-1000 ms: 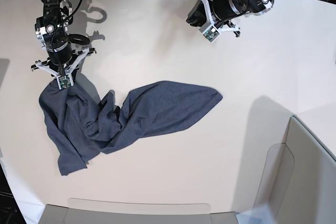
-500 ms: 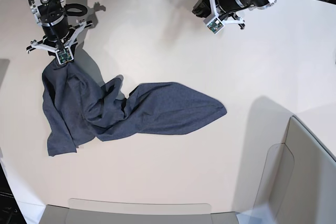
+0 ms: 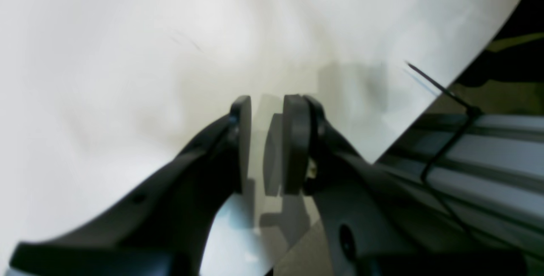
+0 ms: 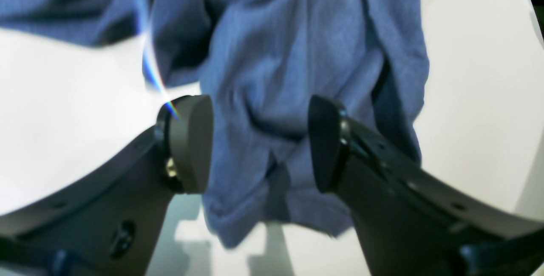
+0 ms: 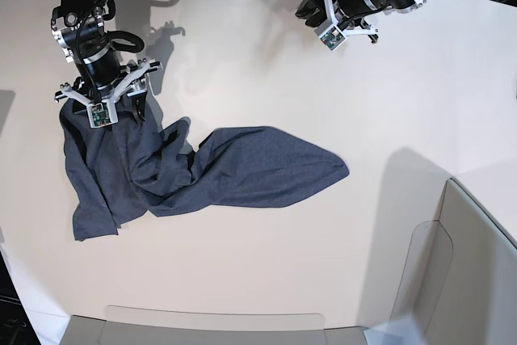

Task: Layout the t-shirt on the table in an organized manner, then fold the t-shirt properly
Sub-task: 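Lift the gathered shirt fabric with the right gripper and reposition it, then drag the shirt edge with the right gripper along the table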

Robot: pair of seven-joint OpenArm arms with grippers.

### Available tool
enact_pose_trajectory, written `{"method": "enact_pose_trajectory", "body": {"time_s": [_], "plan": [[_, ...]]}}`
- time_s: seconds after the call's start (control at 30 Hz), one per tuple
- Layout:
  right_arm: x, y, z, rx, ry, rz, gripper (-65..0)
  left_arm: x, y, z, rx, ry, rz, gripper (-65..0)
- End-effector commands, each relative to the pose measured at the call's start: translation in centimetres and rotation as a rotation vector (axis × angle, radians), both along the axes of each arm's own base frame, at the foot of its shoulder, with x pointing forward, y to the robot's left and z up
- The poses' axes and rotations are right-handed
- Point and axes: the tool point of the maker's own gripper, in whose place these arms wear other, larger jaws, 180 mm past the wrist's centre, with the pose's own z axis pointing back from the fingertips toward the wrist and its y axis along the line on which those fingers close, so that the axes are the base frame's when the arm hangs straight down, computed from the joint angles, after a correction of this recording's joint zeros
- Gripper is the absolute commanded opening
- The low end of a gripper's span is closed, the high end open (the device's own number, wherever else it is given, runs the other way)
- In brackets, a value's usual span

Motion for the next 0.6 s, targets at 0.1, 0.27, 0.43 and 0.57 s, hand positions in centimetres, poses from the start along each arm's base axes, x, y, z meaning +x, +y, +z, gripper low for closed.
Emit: {"method": "enact_pose_trajectory", "body": {"time_s": [0.1, 0.27, 0.43, 0.57], "plan": [[1.5, -2.2, 3.2, 0.070, -0.112, -0.071, -29.7, 0.1, -0.7, 0.6, -0.034, -0.013, 0.002, -51.6], [-0.6, -9.9, 2.9, 0.169, -0.143, -0.386, -29.8, 0.1, -0.7, 0.6, -0.035, -0.012, 0.004, -51.6], [-2.8, -14.5, 1.7, 0.192, -0.142, -0.567, -29.8, 0.0, -0.8, 0.6, -0.036, -0.010, 0.002, -51.6], [-2.6, -15.2, -0.8, 0.240, -0.093, -0.604, -29.8, 0.0, -0.8, 0.6, -0.036, -0.010, 0.002, -51.6]]}}
